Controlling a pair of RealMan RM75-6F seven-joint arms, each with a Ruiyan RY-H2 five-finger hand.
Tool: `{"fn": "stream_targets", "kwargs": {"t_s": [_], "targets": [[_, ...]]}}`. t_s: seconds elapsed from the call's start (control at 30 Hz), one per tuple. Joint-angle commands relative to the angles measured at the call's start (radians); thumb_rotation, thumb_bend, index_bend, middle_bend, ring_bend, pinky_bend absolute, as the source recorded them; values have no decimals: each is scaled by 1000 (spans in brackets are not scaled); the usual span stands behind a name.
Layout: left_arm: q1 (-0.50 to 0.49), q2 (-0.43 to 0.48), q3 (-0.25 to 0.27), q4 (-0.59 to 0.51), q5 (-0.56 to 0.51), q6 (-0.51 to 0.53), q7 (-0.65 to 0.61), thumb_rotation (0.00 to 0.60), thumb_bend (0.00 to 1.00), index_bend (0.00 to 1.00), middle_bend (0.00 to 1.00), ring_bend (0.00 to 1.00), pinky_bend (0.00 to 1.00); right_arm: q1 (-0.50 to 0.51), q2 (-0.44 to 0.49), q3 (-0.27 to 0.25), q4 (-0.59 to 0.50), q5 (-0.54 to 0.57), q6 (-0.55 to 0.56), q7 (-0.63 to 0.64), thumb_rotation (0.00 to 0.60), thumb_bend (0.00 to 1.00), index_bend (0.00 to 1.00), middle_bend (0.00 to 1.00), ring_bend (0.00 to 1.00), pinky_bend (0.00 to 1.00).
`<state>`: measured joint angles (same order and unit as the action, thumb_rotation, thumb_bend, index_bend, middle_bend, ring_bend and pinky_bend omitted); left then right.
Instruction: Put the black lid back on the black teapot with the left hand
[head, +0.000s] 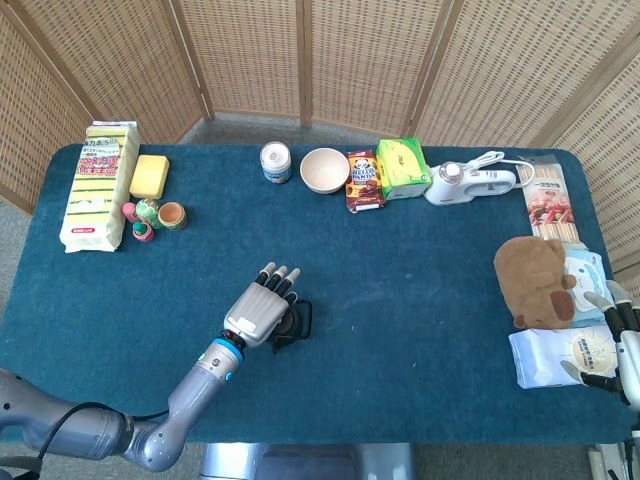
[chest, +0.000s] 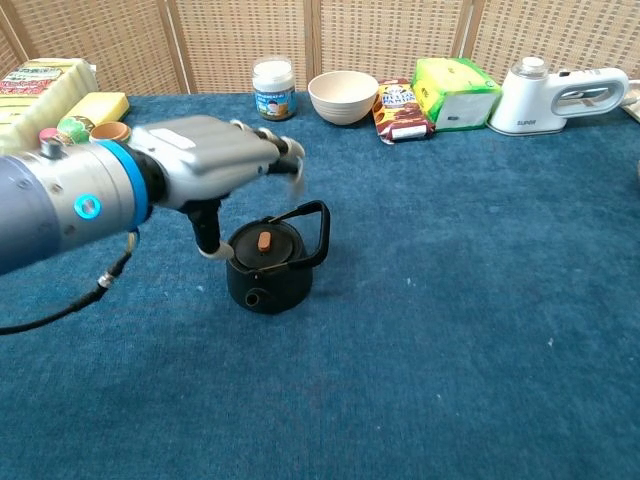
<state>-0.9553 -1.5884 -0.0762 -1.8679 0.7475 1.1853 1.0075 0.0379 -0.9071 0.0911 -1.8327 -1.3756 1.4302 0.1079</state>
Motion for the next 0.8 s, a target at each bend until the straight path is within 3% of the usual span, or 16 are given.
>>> {"fn": "stream_targets", "kwargs": {"t_s": [0.03,0.27,0.43,0.6,0.8], "targets": [[17,53,0,-57,34,30,-19,600,215,153,0,0,48,0,0,-1,0,-2,0,0,600,82,160,21,0,0],[84,219,26,-197,147,116,-75,600,165,6,0,0,48,1,-4,-3,-1,-3,-1,-10,600,83,160,20,0,0],[180,393,79,-284,280,204,-158,600,115,0,0,0,48,1,-9,-3,-3,-2,2,-25,600,82,160,21,0,0],[282,523,132,-287,379,284,-273,600,96,0,0,0,48,0,-16,-5,-8,-5,6,-43,600,83,160,21,0,0],[443,639,216,-207,552,399,-524,600,96,0,0,0,48,0,-30,-8,-13,-17,16,-76,600,83,160,20,0,0]]}}
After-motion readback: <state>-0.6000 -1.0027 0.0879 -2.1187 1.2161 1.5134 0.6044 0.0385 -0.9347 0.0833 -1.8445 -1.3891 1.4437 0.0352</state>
